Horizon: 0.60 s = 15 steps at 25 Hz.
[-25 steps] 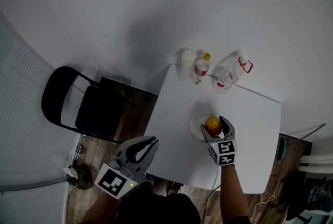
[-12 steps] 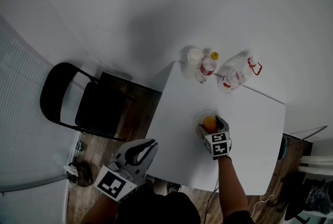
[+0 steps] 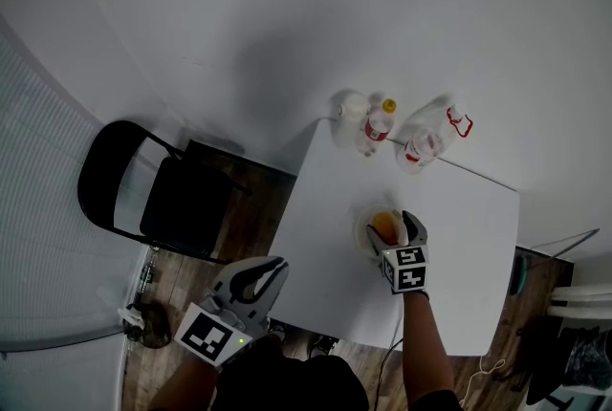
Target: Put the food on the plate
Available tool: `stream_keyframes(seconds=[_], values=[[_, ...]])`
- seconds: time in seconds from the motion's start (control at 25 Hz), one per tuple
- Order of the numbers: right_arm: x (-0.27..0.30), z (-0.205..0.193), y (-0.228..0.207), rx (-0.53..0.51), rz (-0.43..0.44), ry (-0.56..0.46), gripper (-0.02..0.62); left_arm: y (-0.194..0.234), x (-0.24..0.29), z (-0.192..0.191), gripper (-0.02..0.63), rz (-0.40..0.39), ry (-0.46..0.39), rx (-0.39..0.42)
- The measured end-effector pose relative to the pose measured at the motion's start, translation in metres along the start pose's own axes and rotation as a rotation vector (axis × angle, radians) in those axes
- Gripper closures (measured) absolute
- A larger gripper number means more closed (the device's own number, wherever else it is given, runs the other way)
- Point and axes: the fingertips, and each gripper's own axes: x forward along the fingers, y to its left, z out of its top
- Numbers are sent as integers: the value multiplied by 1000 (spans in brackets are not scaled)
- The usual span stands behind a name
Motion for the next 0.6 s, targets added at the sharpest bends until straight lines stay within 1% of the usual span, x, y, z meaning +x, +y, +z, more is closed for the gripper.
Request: stream_keyframes(seconds=[0.12,0.2,0.28,0.32,0.36,0.4,0.48,0.52,0.6], values=[[-47,40,6,25,-4,-128,224,-14,-1,15,564,-33,-31,37],[-82,65,10,19,-14,-210,225,-25,-2,21,564,-47,-46,32],[-123,88,14,3,-33,-296,232,-38,-4,31,563,-72,-71,51],[-144,99,15,-2,-52,-343,264,-45,-5,36,563,-86,-84,64],[-166,108,16,-5,-79,-389,334,-53,-6,40,564,-98,-92,71],[-187,116,15,-10,-108,-430,389,-61,-6,42,563,-110,-98,75],[-226,127,15,-20,-157,-490,429,-78,-7,49,563,-138,-113,85],[-245,130,14,-23,-181,-509,461,-87,-7,53,563,-152,-122,90],[-278,135,13,-25,-229,-533,494,-104,-8,61,563,-179,-136,98]])
